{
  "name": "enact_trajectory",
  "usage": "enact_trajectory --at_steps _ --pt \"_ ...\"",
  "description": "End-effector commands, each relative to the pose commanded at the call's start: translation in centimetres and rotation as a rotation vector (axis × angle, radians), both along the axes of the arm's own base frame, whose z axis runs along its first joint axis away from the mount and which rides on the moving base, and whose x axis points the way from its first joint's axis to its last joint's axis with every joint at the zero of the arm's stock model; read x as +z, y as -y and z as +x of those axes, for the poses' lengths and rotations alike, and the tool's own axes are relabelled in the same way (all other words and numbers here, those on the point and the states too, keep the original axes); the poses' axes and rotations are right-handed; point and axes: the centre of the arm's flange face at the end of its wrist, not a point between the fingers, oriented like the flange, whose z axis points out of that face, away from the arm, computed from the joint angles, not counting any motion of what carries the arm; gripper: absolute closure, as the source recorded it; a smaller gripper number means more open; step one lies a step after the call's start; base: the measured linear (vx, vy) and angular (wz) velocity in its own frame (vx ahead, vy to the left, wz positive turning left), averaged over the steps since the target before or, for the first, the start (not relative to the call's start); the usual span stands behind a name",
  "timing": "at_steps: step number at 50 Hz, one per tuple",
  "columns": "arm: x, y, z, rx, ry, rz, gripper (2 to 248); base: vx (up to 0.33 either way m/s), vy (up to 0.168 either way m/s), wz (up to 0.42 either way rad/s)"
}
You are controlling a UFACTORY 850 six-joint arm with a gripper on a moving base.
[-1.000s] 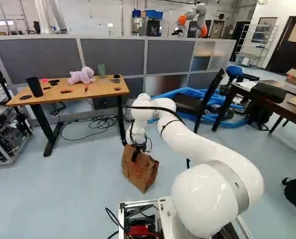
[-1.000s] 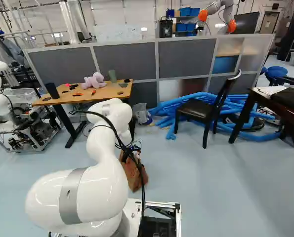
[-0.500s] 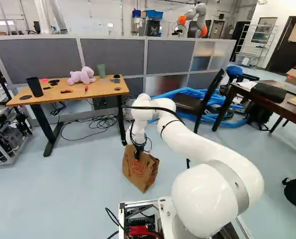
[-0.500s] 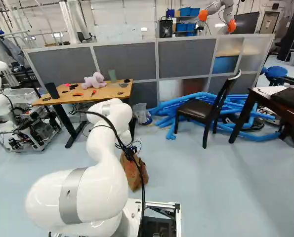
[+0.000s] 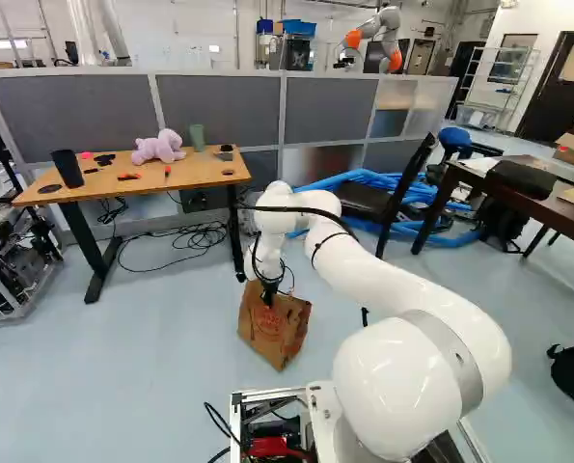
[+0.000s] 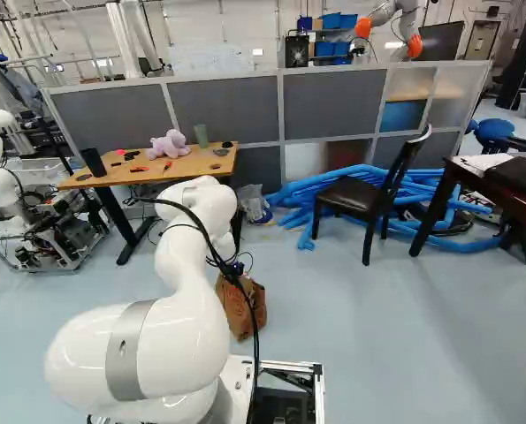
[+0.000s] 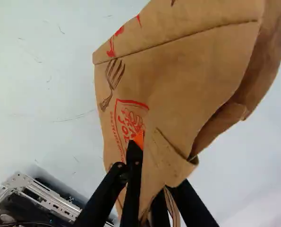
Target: Pick up the bag on the ground and place it on the table
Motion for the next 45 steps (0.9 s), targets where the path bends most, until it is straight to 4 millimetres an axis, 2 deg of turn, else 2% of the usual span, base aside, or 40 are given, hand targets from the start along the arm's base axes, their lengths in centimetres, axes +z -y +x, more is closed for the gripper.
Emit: enact_trajectory --at_steps 11,45 --pt "0.6 0.0 0.0 -0.008 0.0 0.001 229 0.0 0.0 0.0" --pt "5.6 -0.1 0.0 -0.05 0.003 0.009 229 0.0 0.0 0.0"
